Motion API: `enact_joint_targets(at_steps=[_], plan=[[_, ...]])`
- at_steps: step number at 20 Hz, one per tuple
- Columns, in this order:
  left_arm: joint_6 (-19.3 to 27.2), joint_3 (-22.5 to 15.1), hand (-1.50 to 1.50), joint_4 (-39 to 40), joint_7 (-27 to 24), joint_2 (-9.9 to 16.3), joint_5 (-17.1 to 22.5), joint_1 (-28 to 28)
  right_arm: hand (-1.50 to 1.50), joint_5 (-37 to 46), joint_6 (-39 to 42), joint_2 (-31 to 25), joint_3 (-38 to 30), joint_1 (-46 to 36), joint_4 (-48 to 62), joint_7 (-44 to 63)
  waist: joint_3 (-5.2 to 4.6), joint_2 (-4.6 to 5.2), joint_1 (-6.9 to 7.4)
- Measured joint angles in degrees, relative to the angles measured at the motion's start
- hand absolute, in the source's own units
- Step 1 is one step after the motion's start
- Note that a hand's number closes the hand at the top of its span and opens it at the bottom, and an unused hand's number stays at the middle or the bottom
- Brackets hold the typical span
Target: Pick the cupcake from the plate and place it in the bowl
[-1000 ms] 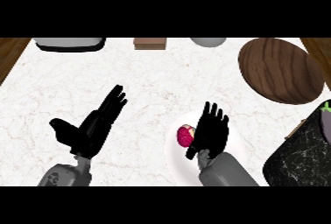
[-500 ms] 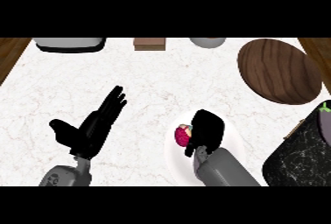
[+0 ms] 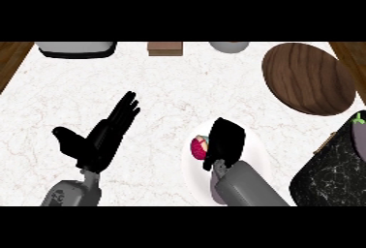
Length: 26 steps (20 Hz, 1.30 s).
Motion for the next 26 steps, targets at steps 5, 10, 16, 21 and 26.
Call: enact_joint_targets(at_steps=[5,10,16,21,26], plan=[[-0.46,0.48,0.0,0.86,-0.99,-0.32,-0.63,0.37,1.5,-1.29,3.31,-5.46,2.25,3.08,-4.56,-8.81,0.14,-0.06,-0.31],[-1.15,1.65,0.0,0.74,-1.09,0.59,-0.02,0.84,1.5,-6.67,7.07,-18.62,5.2,7.99,-12.49,-27.45,0.24,-0.02,-1.03],[-1.25,2.03,0.0,-0.04,-0.43,0.34,0.09,1.29,1.5,-13.03,8.04,-31.91,-0.42,14.29,-28.95,-38.4,0.24,0.05,-1.49],[-1.19,2.29,0.0,0.44,-0.89,0.12,-0.62,1.37,1.5,-18.35,10.79,-39.01,-9.34,16.47,-43.46,-39.03,0.21,0.03,-1.68],[-1.64,1.77,0.0,-0.34,-0.64,-0.62,-1.03,2.13,1.5,-23.45,14.94,-42.05,-19.25,16.68,-52.32,-36.81,0.22,0.17,-1.08]])
